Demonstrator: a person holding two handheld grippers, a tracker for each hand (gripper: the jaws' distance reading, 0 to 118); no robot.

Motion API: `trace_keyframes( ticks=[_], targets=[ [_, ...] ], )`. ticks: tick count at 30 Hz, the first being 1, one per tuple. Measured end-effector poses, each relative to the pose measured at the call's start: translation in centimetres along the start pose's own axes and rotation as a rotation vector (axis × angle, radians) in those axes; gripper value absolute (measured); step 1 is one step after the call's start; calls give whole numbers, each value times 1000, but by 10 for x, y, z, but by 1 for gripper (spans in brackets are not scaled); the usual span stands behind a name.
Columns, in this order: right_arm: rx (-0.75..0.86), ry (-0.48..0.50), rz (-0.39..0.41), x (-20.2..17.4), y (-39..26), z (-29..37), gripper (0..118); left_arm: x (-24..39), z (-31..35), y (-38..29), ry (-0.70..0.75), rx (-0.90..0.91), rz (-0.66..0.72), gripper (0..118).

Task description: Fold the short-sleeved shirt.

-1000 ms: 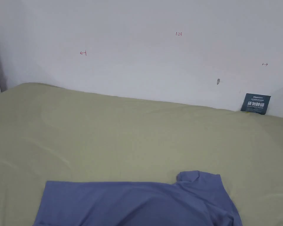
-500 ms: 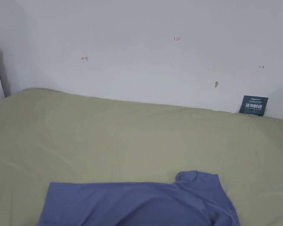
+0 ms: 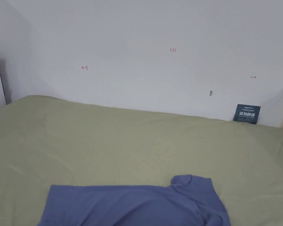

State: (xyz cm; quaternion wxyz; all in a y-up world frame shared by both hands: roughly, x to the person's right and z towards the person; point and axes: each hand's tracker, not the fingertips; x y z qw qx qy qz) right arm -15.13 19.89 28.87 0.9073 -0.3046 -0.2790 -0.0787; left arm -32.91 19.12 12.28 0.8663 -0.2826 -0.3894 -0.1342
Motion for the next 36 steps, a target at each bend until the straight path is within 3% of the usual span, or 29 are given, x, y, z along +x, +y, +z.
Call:
trace_keyframes(
  ticks=[6, 13, 14, 16, 17, 20, 24, 28, 29, 30, 31, 32, 33, 34, 35, 36],
  targets=[
    [-18, 21, -16, 4, -4, -13, 1, -11, -23, 3, -76, -60, 58, 0],
    [26, 22, -49, 34, 34, -34, 1, -124, -111, 97, -10, -67, 193, 0],
    [30, 21, -50, 38, 37, -38, 1, -142, -130, 110, 33, -104, 172, 6],
    [33, 16, -54, 50, 49, -47, 1, -173, -168, 128, 59, -227, 158, 69],
    [30, 17, -58, 58, 55, -52, 1, -189, -192, 133, 72, -308, 159, 86],
    [22, 21, -85, 77, 68, -62, 1, -216, -244, 136, 76, -380, 183, 98],
    [20, 20, -126, 112, 84, -81, 1, -231, -302, 129, 42, -438, 260, 98],
    [23, -44, -159, 162, 113, -116, 1, -227, -324, 111, 135, -496, 225, 97],
    [16, -53, -161, 176, 123, -130, 1, -214, -315, 108, 115, -486, 227, 95],
    [-40, -43, -145, 187, 134, -145, 4, -212, -311, 105, 104, -474, 235, 80],
    [-97, -18, -130, 200, 144, -167, 19, -210, -309, 103, 120, -455, 230, 71],
    [-160, -20, -104, 211, 152, -188, 47, -210, -304, 103, 161, -437, 189, 61],
    [-226, 0, -83, 222, 158, -214, 89, -209, -301, 103, 141, -429, 173, 40],
    [-311, 13, -56, 230, 159, -241, 103, -209, -297, 103, 119, -414, 160, 13],
    [-339, 8, -13, 238, 161, -263, 102, -209, -294, 103, 80, -388, 169, 1],
    [-364, 10, 1, 245, 162, -282, 100, -205, -290, 102, 66, -361, 178, 1]
  ],
)
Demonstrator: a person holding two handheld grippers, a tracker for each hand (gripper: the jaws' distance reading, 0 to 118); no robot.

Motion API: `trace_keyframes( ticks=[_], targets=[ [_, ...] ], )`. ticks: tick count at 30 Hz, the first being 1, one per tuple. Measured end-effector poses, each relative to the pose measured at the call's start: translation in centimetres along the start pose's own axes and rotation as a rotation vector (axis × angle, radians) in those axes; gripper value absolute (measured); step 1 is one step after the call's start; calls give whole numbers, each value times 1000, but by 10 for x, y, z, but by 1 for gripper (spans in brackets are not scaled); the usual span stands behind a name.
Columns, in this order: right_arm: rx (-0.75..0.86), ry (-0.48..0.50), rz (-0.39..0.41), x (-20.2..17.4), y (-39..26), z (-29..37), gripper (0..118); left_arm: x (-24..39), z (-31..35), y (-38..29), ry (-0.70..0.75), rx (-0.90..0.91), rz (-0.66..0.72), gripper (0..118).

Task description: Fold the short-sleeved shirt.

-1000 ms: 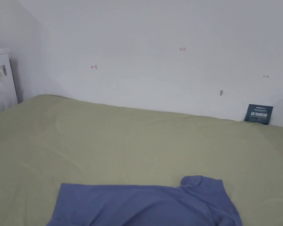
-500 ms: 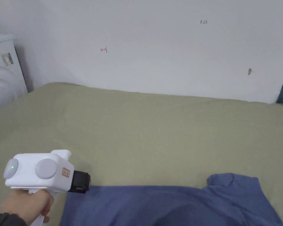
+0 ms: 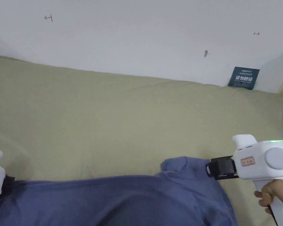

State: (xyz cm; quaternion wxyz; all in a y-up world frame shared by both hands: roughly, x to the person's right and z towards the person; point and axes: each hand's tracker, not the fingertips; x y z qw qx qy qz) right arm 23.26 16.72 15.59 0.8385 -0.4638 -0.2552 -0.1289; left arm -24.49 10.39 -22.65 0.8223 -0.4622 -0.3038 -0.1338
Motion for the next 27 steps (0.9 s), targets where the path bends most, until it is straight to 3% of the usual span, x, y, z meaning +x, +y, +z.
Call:
trace_keyframes(
  ticks=[2, 5, 9, 13, 15, 16, 17, 18, 27],
  targets=[
    [-63, -56, 1, 10, 16, -35, 100, -1, -5, 4, 20, -5, -11, 1],
    [-66, -44, -36, 18, 38, -70, 100, 7, 1, 5, 2, -10, -24, 1],
    [-77, 111, -87, 15, 52, -91, 100, 12, -3, 4, 1, -31, -29, 1],
    [-116, 23, -89, 5, 47, -98, 98, 14, -7, -1, -14, -42, -19, 1],
    [-119, 29, -86, 0, 43, -101, 76, 15, -7, -1, -16, -41, -16, 1],
    [-100, 22, -87, -1, 43, -96, 73, 16, -6, -1, -19, -42, -17, 1],
    [-95, 43, -117, 0, 43, -91, 58, 13, -8, 2, -22, -39, -22, 1],
    [-97, 44, -125, 3, 47, -92, 8, 13, -9, 3, -25, -37, -26, 1],
    [127, 99, -27, -32, 42, -2, 7, 22, 22, 7, -116, 28, -49, 1]
  ],
)
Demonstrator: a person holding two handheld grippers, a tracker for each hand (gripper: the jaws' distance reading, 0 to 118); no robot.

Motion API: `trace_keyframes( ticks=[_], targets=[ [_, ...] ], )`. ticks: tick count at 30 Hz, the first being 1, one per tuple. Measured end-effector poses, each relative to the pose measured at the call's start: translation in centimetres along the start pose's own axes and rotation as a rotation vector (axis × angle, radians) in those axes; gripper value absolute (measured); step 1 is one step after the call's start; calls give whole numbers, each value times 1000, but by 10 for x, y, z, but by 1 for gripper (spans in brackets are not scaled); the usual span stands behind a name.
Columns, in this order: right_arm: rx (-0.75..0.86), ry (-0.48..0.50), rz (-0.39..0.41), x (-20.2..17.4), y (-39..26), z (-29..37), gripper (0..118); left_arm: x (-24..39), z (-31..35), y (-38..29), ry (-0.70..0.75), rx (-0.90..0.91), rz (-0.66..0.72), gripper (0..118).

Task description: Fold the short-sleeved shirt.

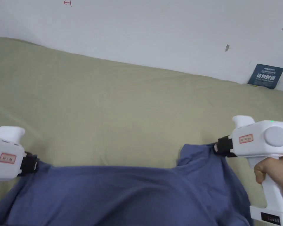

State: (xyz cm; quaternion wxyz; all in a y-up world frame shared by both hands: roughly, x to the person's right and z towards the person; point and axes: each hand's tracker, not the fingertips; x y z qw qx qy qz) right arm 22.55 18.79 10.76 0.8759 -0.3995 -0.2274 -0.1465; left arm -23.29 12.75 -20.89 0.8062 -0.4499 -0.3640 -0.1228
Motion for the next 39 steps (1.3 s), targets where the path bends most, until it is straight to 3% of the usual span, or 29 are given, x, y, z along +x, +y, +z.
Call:
trace_keyframes(
  ticks=[8, 16, 22, 29, 39],
  targets=[
    [101, 68, 76, -36, -2, 98, 7, 5, 79, 15, -55, 133, -92, 1],
    [155, 86, 115, -57, -61, 181, 7, -9, 147, -23, -117, 186, -113, 1],
    [132, 93, 23, -42, -126, 213, 7, -26, 169, -79, -126, 180, -106, 1],
    [56, 81, -149, -13, -200, 219, 7, -40, 176, -139, -160, 125, -81, 1],
    [-64, 58, -270, 0, -279, 205, 7, -48, 156, -213, -200, 39, -47, 1]
  ],
)
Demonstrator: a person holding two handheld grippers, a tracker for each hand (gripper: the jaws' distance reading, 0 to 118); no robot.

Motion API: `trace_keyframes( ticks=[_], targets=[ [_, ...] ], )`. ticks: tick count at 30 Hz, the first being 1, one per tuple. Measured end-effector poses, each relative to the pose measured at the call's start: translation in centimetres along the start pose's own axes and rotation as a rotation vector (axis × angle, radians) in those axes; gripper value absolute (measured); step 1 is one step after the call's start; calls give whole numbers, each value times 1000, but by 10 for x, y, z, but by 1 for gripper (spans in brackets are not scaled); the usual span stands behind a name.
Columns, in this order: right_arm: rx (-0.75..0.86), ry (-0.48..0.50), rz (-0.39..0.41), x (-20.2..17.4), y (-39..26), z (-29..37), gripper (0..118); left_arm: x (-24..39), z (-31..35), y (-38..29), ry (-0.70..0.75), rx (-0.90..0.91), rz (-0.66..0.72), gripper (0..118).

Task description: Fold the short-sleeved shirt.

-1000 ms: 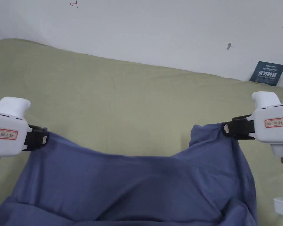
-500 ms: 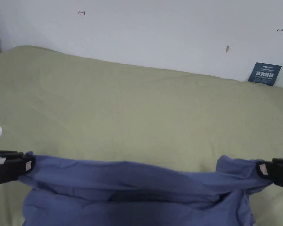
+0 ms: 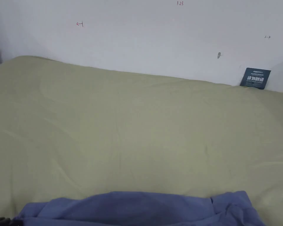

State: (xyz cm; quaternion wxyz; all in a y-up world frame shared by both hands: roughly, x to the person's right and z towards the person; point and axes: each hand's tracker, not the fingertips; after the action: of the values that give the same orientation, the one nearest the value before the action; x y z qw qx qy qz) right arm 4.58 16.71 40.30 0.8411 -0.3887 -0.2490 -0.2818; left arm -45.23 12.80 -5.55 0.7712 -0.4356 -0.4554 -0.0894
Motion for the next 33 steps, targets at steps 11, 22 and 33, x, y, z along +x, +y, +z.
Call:
trace_keyframes(
  ticks=[11, 22, 33],
  targets=[
    [33, -205, -49, -1, -14, 11, 79, -7, 6, -22, 129, -17, 110, 71],
    [363, -189, 40, -119, 11, 64, 77, 108, 60, 51, 248, 277, 14, 60],
    [371, -174, 261, -228, -77, 15, 1, 249, 17, -11, 242, 306, -127, 0]
  ],
)
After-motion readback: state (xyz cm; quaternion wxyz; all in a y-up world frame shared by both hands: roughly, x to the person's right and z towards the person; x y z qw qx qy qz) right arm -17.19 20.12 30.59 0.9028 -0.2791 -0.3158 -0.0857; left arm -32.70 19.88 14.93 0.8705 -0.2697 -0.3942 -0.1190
